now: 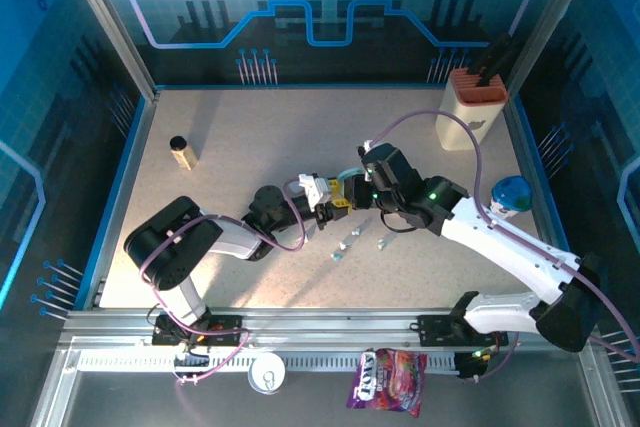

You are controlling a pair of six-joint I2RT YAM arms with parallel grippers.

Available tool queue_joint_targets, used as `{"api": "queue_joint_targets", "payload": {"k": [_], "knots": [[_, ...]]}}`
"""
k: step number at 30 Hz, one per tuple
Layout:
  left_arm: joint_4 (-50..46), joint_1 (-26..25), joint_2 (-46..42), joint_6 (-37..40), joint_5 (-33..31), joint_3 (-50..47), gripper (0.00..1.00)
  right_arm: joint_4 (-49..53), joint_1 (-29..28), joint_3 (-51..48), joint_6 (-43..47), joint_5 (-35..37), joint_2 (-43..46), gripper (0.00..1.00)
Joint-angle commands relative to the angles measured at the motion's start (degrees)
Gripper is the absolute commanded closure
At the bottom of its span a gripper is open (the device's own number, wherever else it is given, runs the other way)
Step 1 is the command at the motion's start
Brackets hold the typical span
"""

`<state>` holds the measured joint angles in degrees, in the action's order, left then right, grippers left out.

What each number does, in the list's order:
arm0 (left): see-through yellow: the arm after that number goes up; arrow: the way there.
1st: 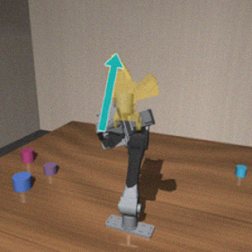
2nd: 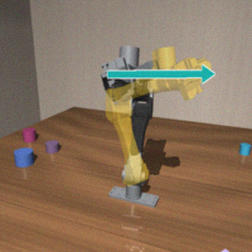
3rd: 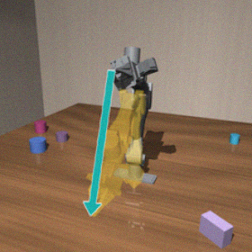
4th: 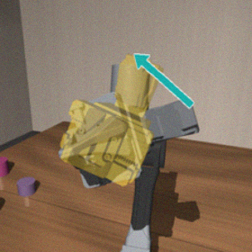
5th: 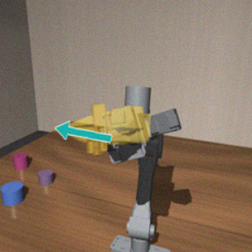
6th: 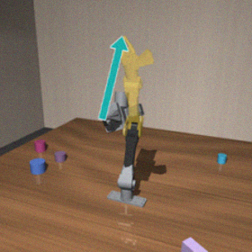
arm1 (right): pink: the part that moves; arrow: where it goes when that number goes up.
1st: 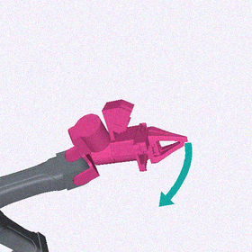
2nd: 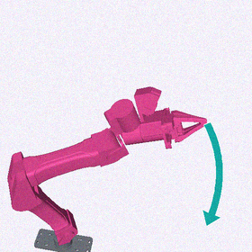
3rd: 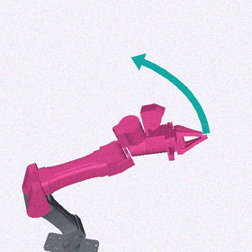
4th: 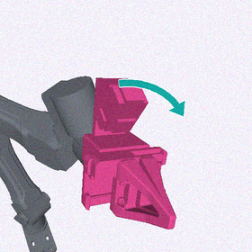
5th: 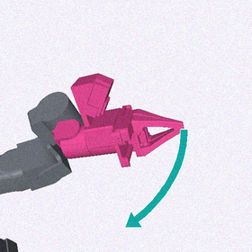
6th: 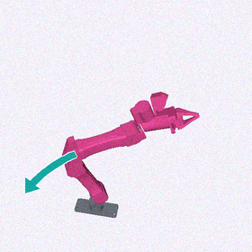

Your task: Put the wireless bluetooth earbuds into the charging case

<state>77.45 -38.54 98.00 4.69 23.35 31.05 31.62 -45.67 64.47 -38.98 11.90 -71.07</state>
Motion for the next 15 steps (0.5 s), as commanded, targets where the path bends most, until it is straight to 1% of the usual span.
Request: {"api": "queue_joint_targets", "payload": {"k": [1, 7, 8, 10, 11, 15], "knots": [[1.17, -0.47, -0.95, 1.24, -0.42, 1.57, 0.78, -1.13, 0.60, -1.39, -1.64, -1.63, 0.23, 0.80], [0.95, -0.48, -1.06, 1.40, -0.60, 1.58, 0.78, -2.18, 0.59, -1.99, -2.37, -2.62, 0.17, 0.79], [0.95, -0.48, -1.14, 1.37, -0.57, 1.56, 0.78, -2.02, 0.59, -1.93, -2.34, -2.55, 0.21, 0.77], [0.91, -0.45, -1.21, 1.43, -0.59, 1.56, 0.78, -1.83, 0.60, -1.80, -2.41, -2.29, 0.60, 0.64], [0.90, -0.45, -1.31, 1.46, -0.59, 1.59, 0.78, -1.67, 0.61, -1.69, -2.40, -2.03, 0.87, 0.61], [1.22, -0.46, -1.31, 1.35, -0.93, 1.24, 0.78, -1.09, 0.63, -1.62, -2.55, -0.69, 3.11, 0.54]]}}
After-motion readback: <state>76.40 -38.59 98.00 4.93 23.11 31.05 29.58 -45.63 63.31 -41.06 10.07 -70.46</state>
